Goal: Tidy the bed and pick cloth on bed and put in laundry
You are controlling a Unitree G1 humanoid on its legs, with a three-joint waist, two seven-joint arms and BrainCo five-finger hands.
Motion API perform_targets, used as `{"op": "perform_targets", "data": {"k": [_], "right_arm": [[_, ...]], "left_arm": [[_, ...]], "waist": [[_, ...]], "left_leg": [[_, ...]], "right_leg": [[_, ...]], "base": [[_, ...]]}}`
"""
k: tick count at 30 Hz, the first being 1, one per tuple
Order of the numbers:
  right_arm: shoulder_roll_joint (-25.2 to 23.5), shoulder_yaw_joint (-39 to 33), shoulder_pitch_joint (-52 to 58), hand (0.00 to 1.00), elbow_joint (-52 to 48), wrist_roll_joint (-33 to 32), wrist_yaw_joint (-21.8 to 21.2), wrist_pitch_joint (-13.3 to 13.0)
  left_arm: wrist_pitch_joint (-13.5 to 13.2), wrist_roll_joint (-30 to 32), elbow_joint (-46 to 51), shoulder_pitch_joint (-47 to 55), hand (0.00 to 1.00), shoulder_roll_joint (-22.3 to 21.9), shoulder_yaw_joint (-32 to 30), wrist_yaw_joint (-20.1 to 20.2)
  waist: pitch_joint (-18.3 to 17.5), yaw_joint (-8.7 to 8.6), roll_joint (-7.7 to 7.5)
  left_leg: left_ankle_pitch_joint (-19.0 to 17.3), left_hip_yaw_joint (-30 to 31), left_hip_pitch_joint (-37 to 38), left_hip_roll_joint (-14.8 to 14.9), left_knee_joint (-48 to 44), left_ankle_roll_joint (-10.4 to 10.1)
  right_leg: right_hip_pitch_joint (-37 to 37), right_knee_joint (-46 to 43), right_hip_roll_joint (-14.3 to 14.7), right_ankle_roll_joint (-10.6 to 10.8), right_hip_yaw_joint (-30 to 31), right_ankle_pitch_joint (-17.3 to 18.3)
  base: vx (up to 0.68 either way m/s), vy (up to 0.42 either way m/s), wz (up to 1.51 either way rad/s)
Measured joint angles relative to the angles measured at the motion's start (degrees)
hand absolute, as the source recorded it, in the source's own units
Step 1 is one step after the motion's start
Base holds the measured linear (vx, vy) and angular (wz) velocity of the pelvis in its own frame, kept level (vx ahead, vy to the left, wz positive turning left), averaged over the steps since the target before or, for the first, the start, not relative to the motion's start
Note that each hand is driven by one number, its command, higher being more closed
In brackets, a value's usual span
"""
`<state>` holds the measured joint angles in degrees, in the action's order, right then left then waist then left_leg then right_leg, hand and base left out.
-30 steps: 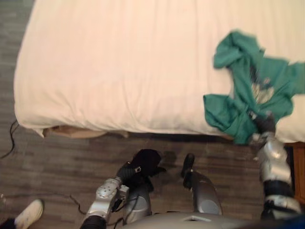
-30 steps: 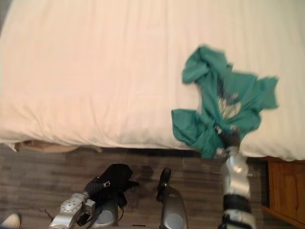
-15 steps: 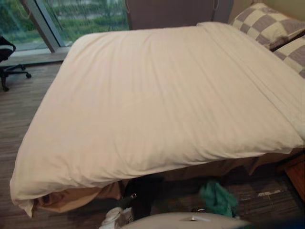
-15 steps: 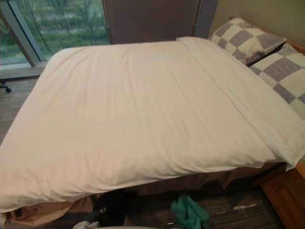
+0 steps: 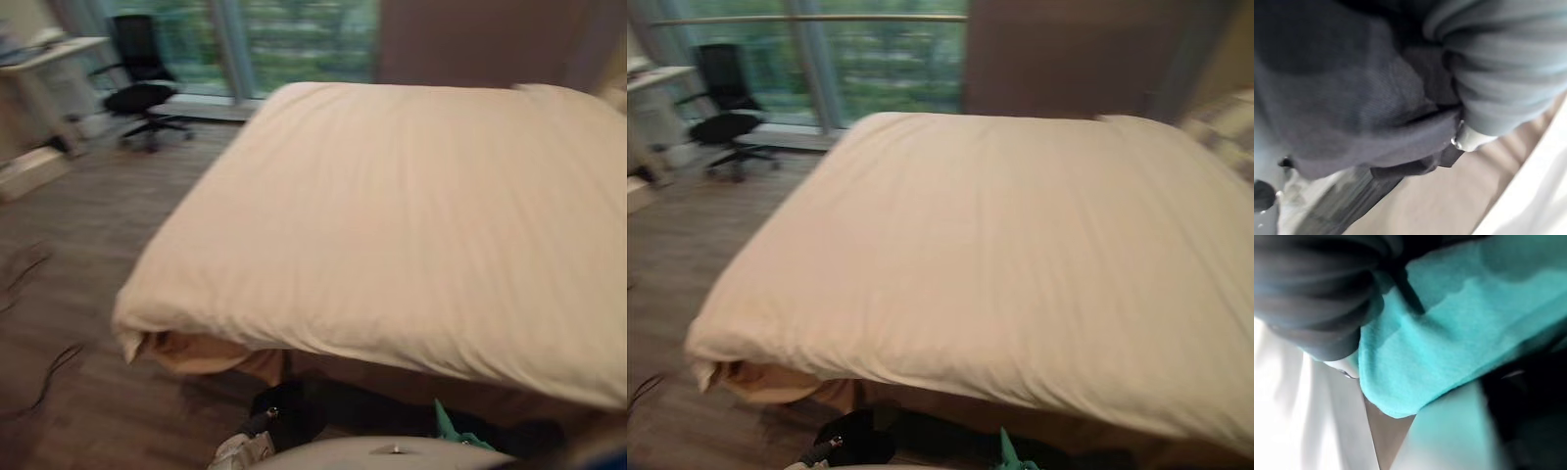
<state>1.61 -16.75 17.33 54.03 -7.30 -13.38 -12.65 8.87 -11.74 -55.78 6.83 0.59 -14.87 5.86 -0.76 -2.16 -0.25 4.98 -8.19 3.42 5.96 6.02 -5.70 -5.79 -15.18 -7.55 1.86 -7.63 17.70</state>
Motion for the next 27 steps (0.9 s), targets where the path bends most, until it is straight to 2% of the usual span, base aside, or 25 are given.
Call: {"op": "perform_targets", "data": {"k": [1,4,6,7,8,9,10,11,12,13,14,15,16,17,18,19,21,23,24,25,26,27], "right_arm": [[0.81,2.42,-1.45,1.00,0.21,1.48,-0.23,0.45],[1.81,8.02,-7.89,1.00,2.09,7.77,-2.80,1.83],[1.13,10.10,-10.87,1.00,2.27,10.23,-3.42,3.22],[1.05,10.20,-12.23,1.00,2.76,13.03,-3.39,3.75],[1.38,9.88,-13.13,1.00,3.36,15.18,-3.14,4.39],[1.83,9.67,-13.40,1.00,3.20,15.61,-2.83,4.44],[1.78,8.92,-13.28,1.00,3.45,15.58,-2.13,4.82],[2.27,7.88,-13.14,1.00,4.59,15.05,-0.89,5.22],[2.21,6.64,-13.45,1.00,5.42,13.96,-0.21,5.70],[2.29,6.47,-13.31,1.00,6.80,13.09,0.23,6.35],[2.78,6.61,-12.89,1.00,6.98,12.63,0.18,6.43],[4.14,6.69,-12.68,1.00,7.16,11.52,0.15,6.43],[5.35,6.15,-12.87,1.00,7.56,10.10,0.20,6.52],[5.45,5.75,-13.37,1.00,8.22,9.67,0.35,6.63],[4.62,4.73,-13.89,1.00,8.95,9.04,0.27,6.66],[2.69,3.36,-14.06,1.00,8.96,8.17,0.25,6.59],[0.63,1.19,-13.82,1.00,8.95,7.36,0.23,6.49],[0.52,-0.64,-13.09,1.00,8.94,6.26,0.39,5.90],[0.55,-1.19,-13.00,1.00,8.93,5.97,0.61,5.82],[0.68,-1.77,-12.96,1.00,8.92,5.65,1.01,5.54],[0.73,-2.85,-12.27,1.00,8.90,5.14,1.52,5.35],[0.77,-3.22,-11.98,1.00,8.78,4.23,2.04,5.33]], "left_arm": [[-0.80,-0.02,-0.03,0.03,1.00,0.21,1.66,-0.01],[-4.81,-1.40,0.11,0.14,1.00,0.90,4.51,-0.01],[-7.06,-1.24,0.53,0.07,1.00,1.82,6.57,0.27],[-8.08,-1.11,1.29,-0.01,1.00,2.48,8.38,0.44],[-8.50,-0.43,2.73,-0.25,1.00,2.20,9.64,0.56],[-8.61,0.14,2.75,-1.18,1.00,1.71,9.82,0.62],[-8.46,1.17,3.02,-1.39,1.00,1.68,9.11,1.10],[-7.37,2.81,1.11,-2.50,1.00,2.48,8.29,1.19],[-7.44,3.59,0.80,-3.02,1.00,2.58,7.81,1.02],[-7.77,4.16,1.51,-3.02,1.00,3.15,7.39,1.01],[-7.89,4.45,1.51,-2.76,1.00,3.43,7.33,1.05],[-7.95,4.56,1.17,-2.13,1.00,3.92,7.30,1.05],[-7.96,4.56,0.22,-2.00,1.00,3.13,6.96,1.04],[-7.93,4.29,-0.44,-2.13,1.00,3.02,6.39,0.92],[-7.90,4.47,-0.69,-2.43,1.00,3.60,5.41,1.25],[-7.91,4.67,-1.30,-2.41,1.00,4.90,5.43,1.79],[-7.91,6.40,-2.37,-2.58,1.00,6.20,5.68,2.83],[-7.93,6.82,-3.16,-2.63,1.00,6.56,5.75,3.10],[-7.96,6.81,-3.85,-2.76,1.00,6.70,5.79,3.27],[-8.01,6.89,-4.33,-3.08,1.00,6.83,5.84,3.83],[-8.10,7.55,-4.83,-3.12,1.00,7.09,6.15,4.72],[-8.16,8.52,-5.10,-3.22,1.00,7.26,7.38,5.15]], "waist": [[-0.02,0.12,0.18],[0.22,2.61,-0.20],[0.59,2.86,-0.98],[1.31,2.52,-1.44],[3.27,1.82,-0.77],[5.21,1.43,0.72],[5.69,2.47,1.22],[6.39,1.75,1.73],[6.87,1.70,0.36],[6.84,3.26,-2.49],[6.78,3.32,-2.78],[6.76,3.17,-1.29],[6.81,3.17,1.28],[7.10,3.23,1.13],[7.52,3.33,0.46],[8.10,3.37,-0.82],[8.09,3.03,-1.46],[8.13,3.19,-1.29],[8.14,3.09,-1.32],[8.16,3.13,-1.27],[8.23,2.97,-0.90],[8.16,2.89,-0.58]], "left_leg": [[0.56,1.94,-0.67,-0.33,-0.03,0.12],[3.40,6.77,-3.96,-1.46,-0.34,1.42],[7.57,7.39,-6.76,-3.54,-0.39,4.71],[12.23,6.80,-9.00,-5.69,-0.40,9.02],[17.53,4.75,-10.74,-7.13,-0.38,13.99],[17.59,2.74,-10.68,-6.72,-0.63,14.45],[7.03,-5.77,-11.82,-6.86,-5.76,20.74],[-3.36,-11.30,-12.23,-6.59,-12.35,16.14],[-5.83,-13.27,-12.98,-6.62,-16.24,16.38],[-8.80,-15.20,-13.50,-6.72,-23.02,14.31],[-9.63,-14.89,-13.49,-6.00,-25.05,12.69],[-9.14,-14.20,-12.60,-3.21,-25.92,9.97],[-9.71,-10.99,-10.99,-1.46,-22.24,6.90],[-9.72,-10.63,-10.85,-2.30,-20.87,7.51],[-7.96,-9.70,-9.95,-4.41,-17.76,8.13],[-6.19,-8.34,-8.18,-6.10,-14.01,8.40],[-2.68,-5.34,-5.23,-7.83,-6.91,8.77],[0.26,-1.57,-2.15,-9.12,-0.57,9.43],[0.36,-0.27,-2.03,-9.59,-0.40,9.53],[0.38,1.54,-1.94,-10.22,-0.40,9.58],[0.43,4.42,-1.67,-10.77,-0.40,9.98],[0.38,6.35,-1.68,-10.87,-0.41,10.88]], "right_leg": [[-0.75,-0.01,-0.02,-0.01,-1.17,-0.05],[-0.74,-0.18,0.04,-0.09,-4.40,-0.10],[-1.81,-0.16,-0.84,-0.20,-9.75,-0.24],[-2.77,-0.19,-1.00,-0.76,-13.67,-1.47],[-2.50,-3.60,-0.68,-1.90,-18.13,-3.64],[-1.79,-6.31,-0.71,-2.63,-19.48,-3.59],[-2.82,3.10,-0.50,-3.39,-20.45,-3.96],[-5.55,3.82,-1.23,-0.46,-26.75,-1.99],[-6.71,3.21,-2.98,-0.14,-29.41,-1.64],[-7.89,2.94,-6.37,0.96,-31.97,-1.80],[-8.50,3.29,-6.73,1.43,-33.10,-2.19],[-8.93,3.18,-6.85,2.06,-35.09,-2.56],[-8.83,2.55,-6.11,3.11,-36.25,-2.46],[-8.85,2.23,-6.39,3.58,-36.42,-2.56],[-8.93,2.34,-7.30,4.55,-37.30,-4.21],[-9.42,2.38,-7.84,4.86,-37.51,-5.60],[-10.15,1.91,-7.86,5.08,-38.91,-8.28],[-10.64,-1.27,-8.51,5.21,-39.79,-10.73],[-10.65,-3.02,-9.18,5.17,-40.15,-11.01],[-10.51,-6.08,-10.43,4.84,-40.35,-11.73],[-9.89,-10.90,-11.84,3.13,-39.72,-12.75],[-8.55,-14.10,-12.38,1.45,-37.60,-11.43]], "base": [[0.10,-0.069,1.40],[0.03,-0.050,1.12],[-0.02,-0.041,1.72],[-0.08,-0.007,2.70],[-0.07,-0.004,2.87],[-0.19,0.089,2.77],[-0.15,0.165,2.56],[-0.15,0.198,2.52],[0.01,0.135,2.16],[0.05,0.057,1.29],[0.08,0.043,1.32],[0.07,0.128,1.11],[0.09,0.174,0.94],[0.10,0.213,0.68],[0.13,0.162,0.58],[0.11,0.115,0.67],[0.07,0.035,0.70],[0.10,0.012,0.87],[0.09,0.013,0.97],[0.11,0.031,1.06],[0.15,0.048,1.15],[0.15,0.052,1.09]]}}
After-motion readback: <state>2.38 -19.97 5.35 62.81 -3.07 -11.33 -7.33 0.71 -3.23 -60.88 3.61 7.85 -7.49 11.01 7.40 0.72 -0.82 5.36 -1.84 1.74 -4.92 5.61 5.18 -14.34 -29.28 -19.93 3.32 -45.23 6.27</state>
